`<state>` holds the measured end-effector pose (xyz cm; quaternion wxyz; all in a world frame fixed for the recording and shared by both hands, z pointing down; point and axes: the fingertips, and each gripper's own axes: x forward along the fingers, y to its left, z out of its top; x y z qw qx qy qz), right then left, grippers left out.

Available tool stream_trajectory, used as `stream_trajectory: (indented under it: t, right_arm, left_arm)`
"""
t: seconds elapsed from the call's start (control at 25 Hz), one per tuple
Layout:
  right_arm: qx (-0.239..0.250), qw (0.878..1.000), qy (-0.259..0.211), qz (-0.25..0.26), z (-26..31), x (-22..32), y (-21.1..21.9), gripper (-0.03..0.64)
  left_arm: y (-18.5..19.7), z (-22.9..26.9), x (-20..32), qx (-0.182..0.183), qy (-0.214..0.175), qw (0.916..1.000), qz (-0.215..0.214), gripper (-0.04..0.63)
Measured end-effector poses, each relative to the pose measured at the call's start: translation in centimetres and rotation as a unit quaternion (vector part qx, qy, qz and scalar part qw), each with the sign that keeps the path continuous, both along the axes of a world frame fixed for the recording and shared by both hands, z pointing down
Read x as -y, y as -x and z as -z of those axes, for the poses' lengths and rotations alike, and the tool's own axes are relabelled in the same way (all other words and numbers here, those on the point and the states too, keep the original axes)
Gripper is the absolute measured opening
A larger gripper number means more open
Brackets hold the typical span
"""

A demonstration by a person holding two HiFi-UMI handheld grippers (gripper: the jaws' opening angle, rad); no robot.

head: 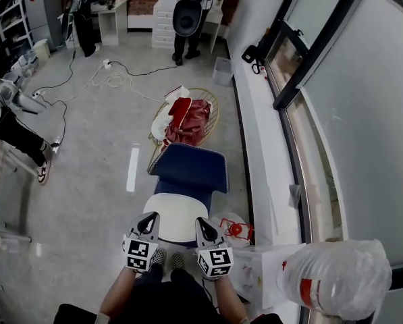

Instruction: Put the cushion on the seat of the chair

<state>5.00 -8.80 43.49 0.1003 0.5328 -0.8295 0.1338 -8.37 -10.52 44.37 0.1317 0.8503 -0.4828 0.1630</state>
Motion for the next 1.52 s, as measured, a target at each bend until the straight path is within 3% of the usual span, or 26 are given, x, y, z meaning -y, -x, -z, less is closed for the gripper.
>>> stream_trajectory:
  t: [0.44,0.84,1.52]
  right_arm:
    - [0.011,0.998,-0.049,-0.031,5.3,-2.2,-1.1,0.031]
    - [0.012,0.996,-0.086,-0.034,8.0,-3.2,-1.2,0.031]
    - [0.007,0.996,-0.085,-0.025,8.1,-3.8,-0.5,0.031]
  left_arm:
    - [-1.8,6.7,-1.7,-0.025,-0.065,0.9966,-0.045,0.025]
    - [-1.8,9.8,-2.7,-0.028,-0.108,0.9925,-0.049,0.025]
    - [-1.9,10.2,-3.2,-0.025,-0.111,0.9923,-0.05,0.025]
